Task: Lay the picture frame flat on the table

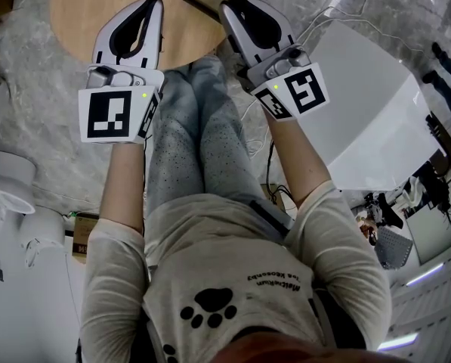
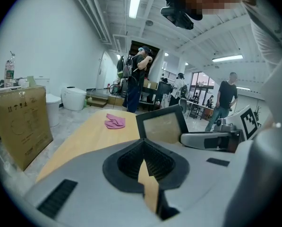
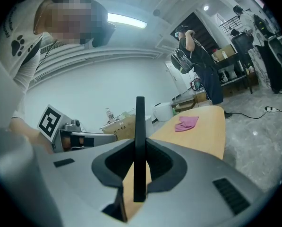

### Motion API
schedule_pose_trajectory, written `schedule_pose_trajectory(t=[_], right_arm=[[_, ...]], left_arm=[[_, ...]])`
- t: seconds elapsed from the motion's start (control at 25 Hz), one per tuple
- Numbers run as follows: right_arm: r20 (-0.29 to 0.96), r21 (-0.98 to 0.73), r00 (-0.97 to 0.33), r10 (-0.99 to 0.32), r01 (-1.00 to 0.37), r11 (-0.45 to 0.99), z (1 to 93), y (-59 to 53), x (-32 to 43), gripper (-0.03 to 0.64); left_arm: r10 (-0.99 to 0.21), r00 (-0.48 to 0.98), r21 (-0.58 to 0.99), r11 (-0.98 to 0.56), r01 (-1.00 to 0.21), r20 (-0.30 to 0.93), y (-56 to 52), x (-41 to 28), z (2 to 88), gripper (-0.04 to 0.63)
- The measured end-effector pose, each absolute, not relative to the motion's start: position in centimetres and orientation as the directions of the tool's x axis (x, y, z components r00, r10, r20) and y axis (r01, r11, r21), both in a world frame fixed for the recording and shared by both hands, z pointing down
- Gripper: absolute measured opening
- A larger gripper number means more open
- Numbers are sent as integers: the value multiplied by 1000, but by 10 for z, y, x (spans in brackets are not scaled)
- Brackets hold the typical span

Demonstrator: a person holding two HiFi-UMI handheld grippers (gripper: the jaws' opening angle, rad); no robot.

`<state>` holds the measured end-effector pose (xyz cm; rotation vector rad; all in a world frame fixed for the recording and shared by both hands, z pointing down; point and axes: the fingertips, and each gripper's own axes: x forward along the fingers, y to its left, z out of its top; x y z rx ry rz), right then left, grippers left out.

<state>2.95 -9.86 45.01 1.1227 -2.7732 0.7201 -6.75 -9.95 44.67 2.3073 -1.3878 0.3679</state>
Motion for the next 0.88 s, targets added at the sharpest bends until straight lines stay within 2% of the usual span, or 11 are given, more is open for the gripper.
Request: schedule_pose_trajectory(t=[0.88], right_arm=[[258, -450, -745, -615, -656, 605, 500, -97, 22, 78]], left_arm=[[-736, 476, 225, -421, -878, 481, -98, -61, 492, 11]])
